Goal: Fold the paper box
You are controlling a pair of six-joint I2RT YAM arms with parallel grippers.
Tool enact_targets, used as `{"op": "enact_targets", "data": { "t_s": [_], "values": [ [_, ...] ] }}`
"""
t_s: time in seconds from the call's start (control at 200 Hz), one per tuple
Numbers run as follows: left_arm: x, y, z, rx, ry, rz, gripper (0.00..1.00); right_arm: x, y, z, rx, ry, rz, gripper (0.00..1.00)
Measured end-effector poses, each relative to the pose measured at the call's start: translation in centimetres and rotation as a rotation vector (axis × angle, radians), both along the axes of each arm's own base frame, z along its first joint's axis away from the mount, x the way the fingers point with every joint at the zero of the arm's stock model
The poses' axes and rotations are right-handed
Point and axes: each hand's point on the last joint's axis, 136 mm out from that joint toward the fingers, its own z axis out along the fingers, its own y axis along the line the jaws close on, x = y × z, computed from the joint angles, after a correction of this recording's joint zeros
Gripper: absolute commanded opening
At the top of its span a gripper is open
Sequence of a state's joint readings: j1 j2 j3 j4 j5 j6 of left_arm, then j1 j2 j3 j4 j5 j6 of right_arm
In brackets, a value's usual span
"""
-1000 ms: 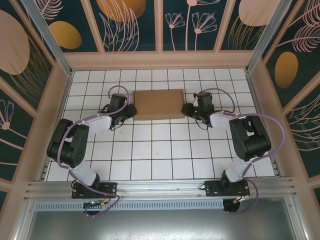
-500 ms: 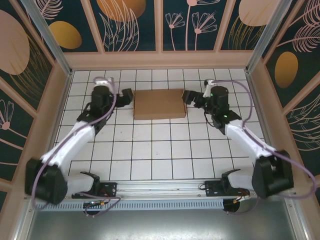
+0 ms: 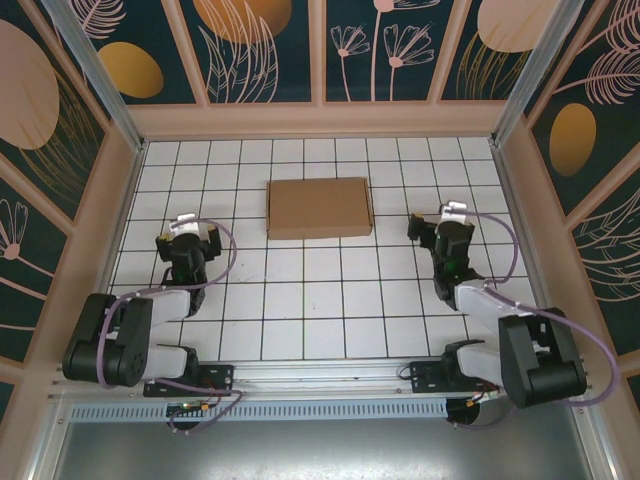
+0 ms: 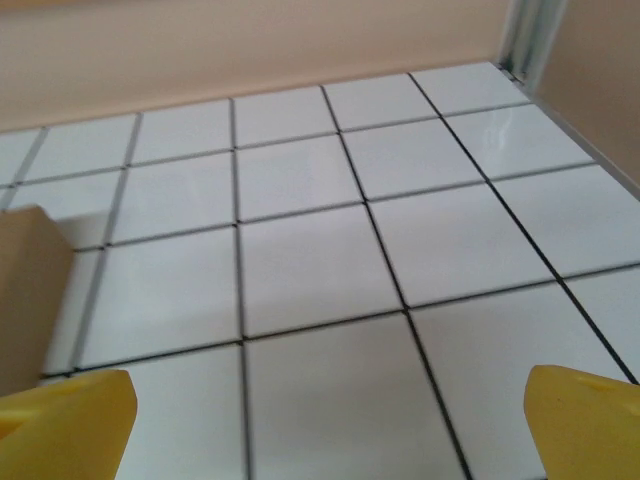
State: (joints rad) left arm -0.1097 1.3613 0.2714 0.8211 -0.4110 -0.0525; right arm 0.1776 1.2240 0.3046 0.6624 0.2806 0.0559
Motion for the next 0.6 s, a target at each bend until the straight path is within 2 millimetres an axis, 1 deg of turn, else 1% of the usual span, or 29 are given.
{"op": "enact_targets", "data": {
  "t_s": [0.135,0.195,0.235,0.3,0.345,0.41,0.5,0.55,0.601],
  "values": [
    [1.2,0.5,2.3,-0.035,-0.124,-0.019,0.99,-1.5,-2.7,-2.9,-0.006,-0.038,-0.025,0.99],
    [1.5,0.5,2.6,-0.045,-0.176,-0.032,0.99,-1.6,-3.3,-3.6,0.002,-0.056,-0.023,0.99],
    [1.3,0.2,2.2,-0.052,-0.190,-0.048,0.99,-1.5,-3.5,-3.7,0.010,-0.076,-0.014,0.99],
    [0.8,-0.5,0.6,-0.058,-0.153,-0.101,0.99,-1.2,-3.5,-3.8,0.026,-0.103,0.013,0.99],
    [0.9,-1.0,0.3,-0.067,-0.144,-0.132,0.99,-1.1,-3.4,-3.6,0.033,-0.115,0.030,0.99],
    [1.3,-1.3,0.8,-0.075,-0.159,-0.152,0.99,-0.4,-3.1,-2.5,0.038,-0.152,0.055,0.99],
    [1.9,-1.1,1.7,-0.082,-0.189,-0.158,0.99,1.3,-2.8,-0.8,0.042,-0.196,0.078,0.99],
    [2.1,-1.0,2.1,-0.082,-0.199,-0.159,0.99,1.9,-2.6,-0.1,0.042,-0.217,0.088,0.99],
    [2.2,-1.1,2.2,-0.083,-0.203,-0.165,0.99,2.0,-2.5,0.1,0.043,-0.222,0.094,0.99]
  ]
}}
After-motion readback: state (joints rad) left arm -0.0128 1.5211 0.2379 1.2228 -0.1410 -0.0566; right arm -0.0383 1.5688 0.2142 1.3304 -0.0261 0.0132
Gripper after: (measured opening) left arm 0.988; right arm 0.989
